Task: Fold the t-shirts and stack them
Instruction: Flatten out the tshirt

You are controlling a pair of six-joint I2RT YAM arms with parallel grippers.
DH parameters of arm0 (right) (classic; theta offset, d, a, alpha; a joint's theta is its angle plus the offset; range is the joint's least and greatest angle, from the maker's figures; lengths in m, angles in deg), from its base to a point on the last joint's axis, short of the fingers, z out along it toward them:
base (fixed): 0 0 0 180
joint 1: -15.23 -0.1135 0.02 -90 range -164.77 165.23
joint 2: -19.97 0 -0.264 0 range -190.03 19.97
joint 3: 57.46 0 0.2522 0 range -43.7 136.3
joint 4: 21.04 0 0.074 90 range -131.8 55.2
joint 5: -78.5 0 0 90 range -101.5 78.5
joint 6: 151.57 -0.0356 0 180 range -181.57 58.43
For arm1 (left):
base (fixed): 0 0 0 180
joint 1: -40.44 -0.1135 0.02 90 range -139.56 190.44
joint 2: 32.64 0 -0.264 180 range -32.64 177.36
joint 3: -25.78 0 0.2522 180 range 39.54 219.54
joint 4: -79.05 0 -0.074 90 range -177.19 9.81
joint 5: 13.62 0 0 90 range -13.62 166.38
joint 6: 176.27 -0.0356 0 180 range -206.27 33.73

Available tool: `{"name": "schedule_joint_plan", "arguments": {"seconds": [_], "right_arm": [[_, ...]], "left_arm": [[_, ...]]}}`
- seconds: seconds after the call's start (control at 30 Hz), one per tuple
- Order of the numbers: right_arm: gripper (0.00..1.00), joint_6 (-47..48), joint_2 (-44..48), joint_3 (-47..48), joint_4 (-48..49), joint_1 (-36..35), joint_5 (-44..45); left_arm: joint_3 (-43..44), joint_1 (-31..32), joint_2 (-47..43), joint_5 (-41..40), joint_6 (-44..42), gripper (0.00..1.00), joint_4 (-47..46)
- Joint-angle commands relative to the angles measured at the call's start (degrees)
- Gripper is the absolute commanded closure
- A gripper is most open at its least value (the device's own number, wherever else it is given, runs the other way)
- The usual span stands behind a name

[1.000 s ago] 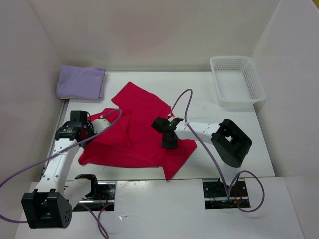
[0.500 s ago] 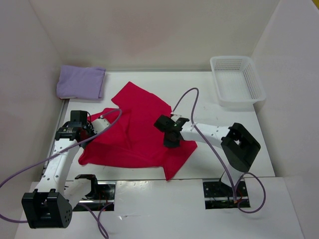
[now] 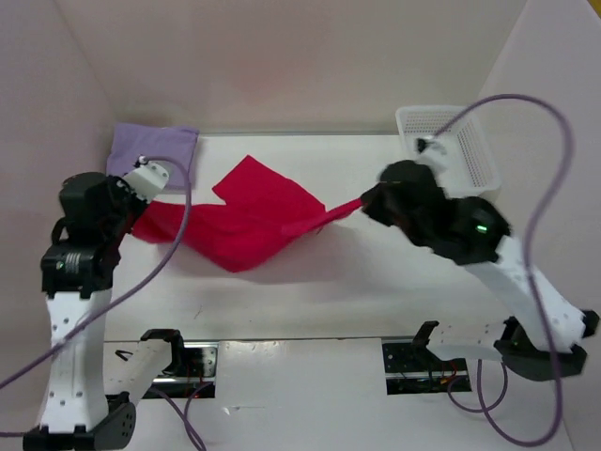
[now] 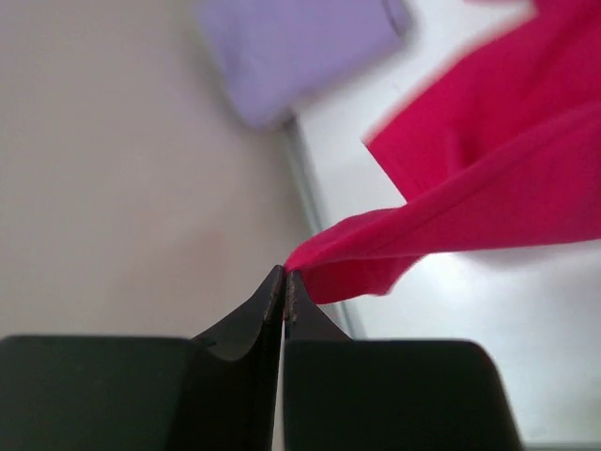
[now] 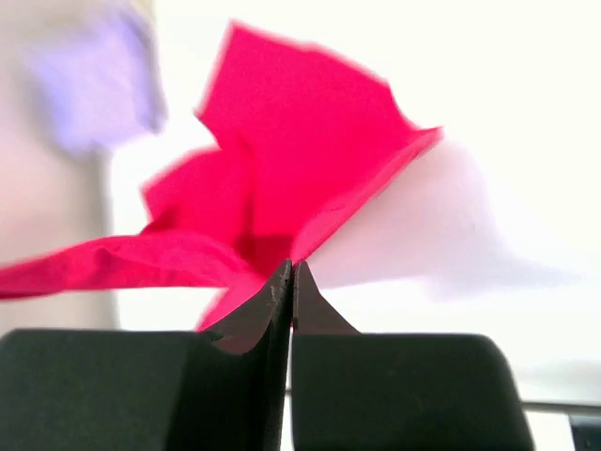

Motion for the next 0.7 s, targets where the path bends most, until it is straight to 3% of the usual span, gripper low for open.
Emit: {"name": "schedule_joint_plan", "arguments": {"seconds": [0.0,0.07,0.23,0.4,0.43,0.5,0.57,0.6,0.67], "right_arm": [[1.00,3.2,6.0,10.6,-11.7,0.3,13.2],[1.00,6.3,5.4,16.6,-11.7,0.3,15.0],[1.00,18.5,-0.9,42.9,-11.7,0.3,19.9],[1.00,31.9,-12.1,72.5,-11.7,0.3,25.5],[1.00,35.2,-13.5,75.1,-10.6,0.3,27.1],[1.00,38.6,-12.7,69.1,-3.0,0.3,27.8],[1.00,43.3,-15.2,69.2,1.9,0.3,30.5],[1.00,45.6,-15.2,69.2,5.0,-0.9,36.4],[1.00,69.5,-16.6,67.2,19.1,-11.4,51.8]], "left_arm": [[9.2,0.4,-4.3,0.0,0.1,1.00,-0.3],[13.8,0.4,-5.1,0.7,-0.7,1.00,-1.1],[30.1,0.4,-5.8,0.7,-2.0,1.00,-4.5],[41.4,0.4,-0.4,2.9,0.4,1.00,-5.1],[43.2,-0.1,0.6,4.5,1.0,1.00,-5.1],[47.4,-0.1,4.1,6.0,1.6,1.00,-4.4],[49.7,-0.7,7.6,7.4,2.9,1.00,-3.8],[50.5,-0.7,10.2,7.4,3.8,1.00,-3.8],[53.5,-0.7,13.9,7.9,3.8,1.00,-3.3]]}}
